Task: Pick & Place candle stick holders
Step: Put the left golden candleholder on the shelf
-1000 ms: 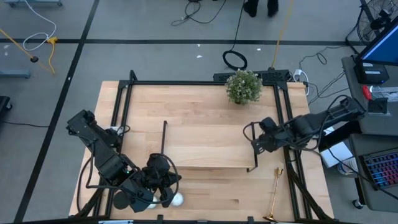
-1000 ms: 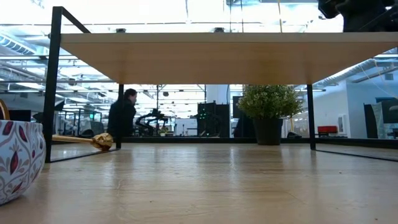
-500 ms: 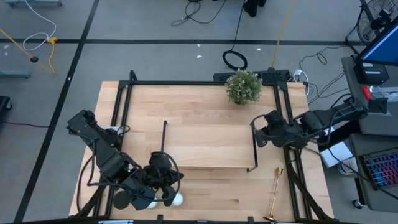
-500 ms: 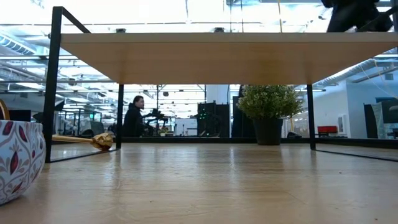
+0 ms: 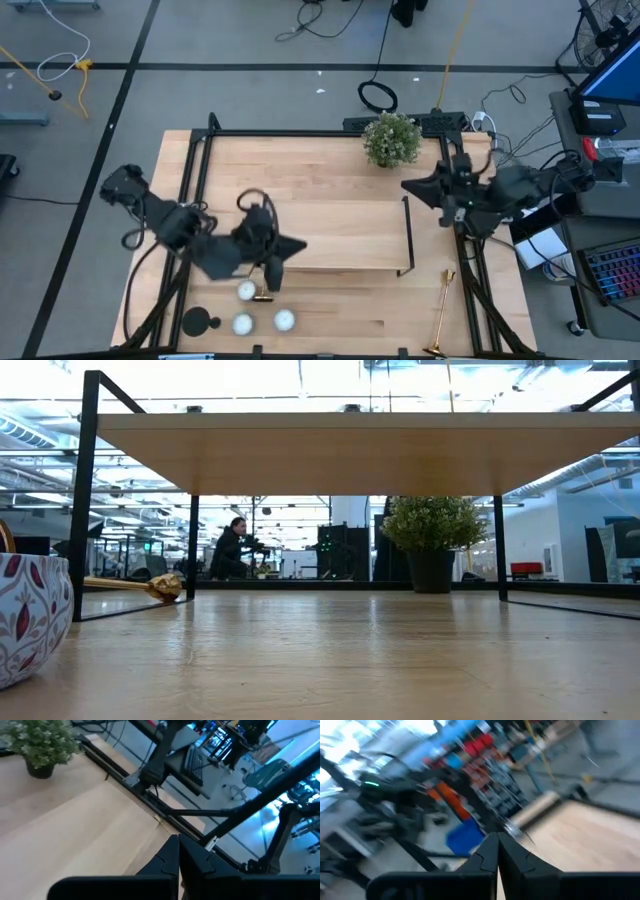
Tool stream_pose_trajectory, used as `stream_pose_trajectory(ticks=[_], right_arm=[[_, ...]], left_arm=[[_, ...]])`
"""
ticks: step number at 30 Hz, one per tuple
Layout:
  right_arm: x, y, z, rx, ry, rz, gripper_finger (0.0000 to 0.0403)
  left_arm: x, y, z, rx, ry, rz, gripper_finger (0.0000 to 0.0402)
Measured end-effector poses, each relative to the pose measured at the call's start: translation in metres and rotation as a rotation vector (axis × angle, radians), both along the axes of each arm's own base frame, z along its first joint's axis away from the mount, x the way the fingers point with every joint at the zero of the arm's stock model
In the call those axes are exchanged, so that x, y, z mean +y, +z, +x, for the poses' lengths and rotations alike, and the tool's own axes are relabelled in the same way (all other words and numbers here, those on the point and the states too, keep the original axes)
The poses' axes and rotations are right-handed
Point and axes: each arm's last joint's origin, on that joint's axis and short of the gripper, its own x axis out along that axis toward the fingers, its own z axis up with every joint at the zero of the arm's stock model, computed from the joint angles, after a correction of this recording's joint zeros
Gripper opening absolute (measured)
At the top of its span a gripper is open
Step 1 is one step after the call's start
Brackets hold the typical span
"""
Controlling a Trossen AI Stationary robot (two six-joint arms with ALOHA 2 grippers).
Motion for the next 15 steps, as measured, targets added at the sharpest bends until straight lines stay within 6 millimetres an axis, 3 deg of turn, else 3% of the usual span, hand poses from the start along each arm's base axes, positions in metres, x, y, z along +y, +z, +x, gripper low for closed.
stream_pose_trajectory(ticks=[4,10,15], right_arm=[[0.003,0.008,0.004,-0.074,0.058,-0.041,0.0],[0.011,0.002,0.016,-0.045,0.171,-0.083,0.0006],[0.018,-0.004,0.028,-0.013,0.219,-0.102,0.0007]], left_arm=[[0.022,0.0,-0.002,0.07,-0.013,-0.081,0.0011],[0.043,-0.012,-0.002,0.233,0.015,-0.18,0.0008],[0.063,-0.017,0.001,0.302,0.062,-0.152,0.0013]])
